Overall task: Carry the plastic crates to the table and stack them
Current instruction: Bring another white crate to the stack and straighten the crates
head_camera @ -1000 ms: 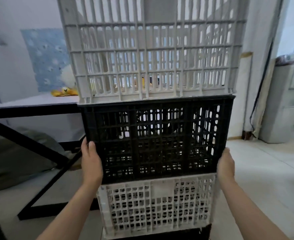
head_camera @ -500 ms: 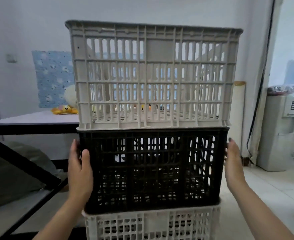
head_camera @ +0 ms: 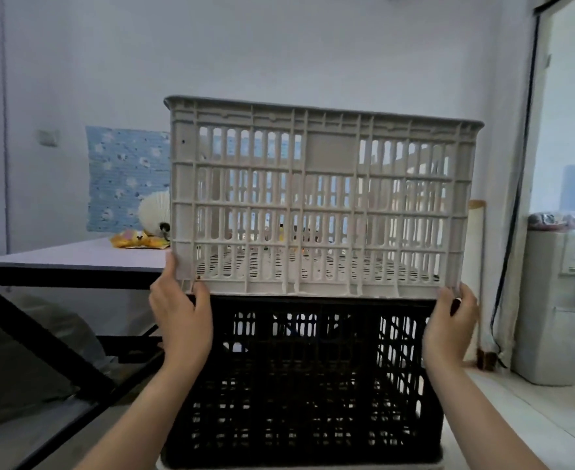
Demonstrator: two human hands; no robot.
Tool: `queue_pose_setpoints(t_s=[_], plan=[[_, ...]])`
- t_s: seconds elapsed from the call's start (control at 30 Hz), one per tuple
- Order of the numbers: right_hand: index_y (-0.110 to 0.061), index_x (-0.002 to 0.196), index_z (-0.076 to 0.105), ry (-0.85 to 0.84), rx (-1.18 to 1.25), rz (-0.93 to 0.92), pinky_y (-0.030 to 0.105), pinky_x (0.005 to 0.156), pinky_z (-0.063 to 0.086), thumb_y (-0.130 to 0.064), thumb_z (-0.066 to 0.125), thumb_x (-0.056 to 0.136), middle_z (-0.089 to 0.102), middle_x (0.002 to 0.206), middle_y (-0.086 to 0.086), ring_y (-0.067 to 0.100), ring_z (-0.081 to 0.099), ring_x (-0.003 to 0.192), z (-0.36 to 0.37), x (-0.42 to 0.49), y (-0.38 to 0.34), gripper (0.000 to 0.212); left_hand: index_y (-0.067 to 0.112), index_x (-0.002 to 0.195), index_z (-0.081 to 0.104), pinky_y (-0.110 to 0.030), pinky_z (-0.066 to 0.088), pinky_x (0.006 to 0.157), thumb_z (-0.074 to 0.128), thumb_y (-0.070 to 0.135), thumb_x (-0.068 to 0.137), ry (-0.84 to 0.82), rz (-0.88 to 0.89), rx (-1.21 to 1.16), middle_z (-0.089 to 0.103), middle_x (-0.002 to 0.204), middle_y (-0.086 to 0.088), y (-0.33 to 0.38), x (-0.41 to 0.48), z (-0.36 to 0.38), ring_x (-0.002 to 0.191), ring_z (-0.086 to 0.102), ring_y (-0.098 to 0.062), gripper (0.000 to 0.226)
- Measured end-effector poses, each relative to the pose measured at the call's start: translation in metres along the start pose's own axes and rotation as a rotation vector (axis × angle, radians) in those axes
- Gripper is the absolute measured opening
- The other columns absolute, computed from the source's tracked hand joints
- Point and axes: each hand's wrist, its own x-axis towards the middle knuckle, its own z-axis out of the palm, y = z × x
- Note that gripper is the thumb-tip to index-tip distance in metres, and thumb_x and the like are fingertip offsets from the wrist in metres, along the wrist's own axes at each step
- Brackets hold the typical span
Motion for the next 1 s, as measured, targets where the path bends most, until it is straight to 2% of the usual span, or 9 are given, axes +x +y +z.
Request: queue_pose_setpoints(t_s=[0.17,0.33,0.6,0.7,0.8,0.83,0.9,0.97,1.0], plan=[[-0.013,0.138,0.041,-0.025,-0.037,-0.042,0.026,0.097,0.029,-0.033,0.037,0.101,0.039,0.143,0.005,0.021,0.042,0.129,-0.003,0.001,0.000,0.042,0.017,0.153,0.017,-0.040,0.021,0.116,0.041,0.025,0.097,0.014,0.063,0.057,0.033,0.143,-0.009,-0.006,-0.001,0.001,0.133,0.026,-0.022,0.062],[-0.011,0.139,0.041,0.041,0.012,-0.007,0.017,0.096,0.025,-0.030,0.037,0.102,0.041,0.145,0.005,0.016,0.041,0.131,0.002,-0.001,0.000,0.042,0.017,0.152,0.023,-0.027,0.020,0.109,0.042,0.024,0.098,0.095,0.069,0.036,0.039,0.140,-0.010,-0.008,-0.006,0.008,0.131,0.032,-0.023,0.057],[-0.014,0.134,0.048,0.112,-0.028,-0.028,0.017,0.092,0.028,-0.033,0.040,0.100,0.044,0.138,0.004,0.015,0.045,0.125,0.005,-0.007,-0.002,0.040,0.032,0.150,0.026,-0.025,0.027,0.107,0.041,0.030,0.099,0.107,0.066,-0.039,0.039,0.136,-0.003,-0.010,-0.008,0.009,0.126,0.039,-0.016,0.053],[-0.008,0.125,0.054,0.175,-0.072,-0.134,0.026,0.097,0.036,-0.029,0.047,0.095,0.047,0.133,0.008,0.020,0.049,0.123,0.006,-0.006,0.001,0.038,0.036,0.148,0.031,-0.031,0.033,0.109,0.043,0.029,0.098,0.137,0.063,-0.107,0.040,0.134,-0.003,-0.012,-0.009,0.013,0.123,0.044,-0.018,0.051],[-0.006,0.116,0.059,0.223,-0.189,-0.390,0.037,0.104,0.036,-0.018,0.052,0.090,0.051,0.133,0.012,0.024,0.047,0.124,0.010,-0.008,0.002,0.030,0.036,0.141,0.043,-0.051,0.027,0.115,0.048,0.020,0.095,0.242,0.070,-0.029,0.033,0.146,-0.006,-0.002,-0.010,0.018,0.135,0.035,-0.023,0.049],[-0.006,0.115,0.061,0.213,-0.227,-0.492,0.036,0.104,0.034,-0.014,0.054,0.089,0.052,0.133,0.012,0.023,0.047,0.124,0.014,-0.009,0.000,0.028,0.034,0.139,0.047,-0.052,0.021,0.117,0.051,0.014,0.092,0.251,0.130,0.031,0.029,0.150,-0.007,0.007,-0.011,0.023,0.139,0.029,-0.024,0.051],[-0.007,0.115,0.063,0.125,-0.276,-0.703,0.033,0.106,0.030,-0.011,0.057,0.088,0.052,0.135,0.013,0.022,0.046,0.124,0.024,-0.015,-0.012,0.028,0.030,0.135,0.052,-0.046,0.011,0.120,0.056,0.008,0.086,0.197,0.454,0.210,0.030,0.151,-0.008,0.031,-0.014,0.038,0.142,0.025,-0.023,0.054],[-0.008,0.121,0.060,-0.005,-0.278,-0.864,0.034,0.109,0.030,-0.011,0.058,0.088,0.049,0.137,0.013,0.022,0.044,0.129,0.037,-0.018,-0.030,0.033,0.028,0.133,0.052,-0.043,0.016,0.115,0.055,0.010,0.086,0.143,0.780,0.310,0.037,0.148,-0.006,0.063,-0.013,0.063,0.140,0.031,-0.024,0.051],[-0.008,0.123,0.059,-0.050,-0.276,-0.912,0.035,0.110,0.032,-0.010,0.059,0.087,0.048,0.138,0.013,0.024,0.044,0.129,0.044,-0.017,-0.043,0.036,0.026,0.132,0.054,-0.044,0.021,0.113,0.054,0.012,0.086,0.120,0.859,0.315,0.042,0.147,-0.004,0.081,-0.011,0.077,0.139,0.034,-0.024,0.048]])
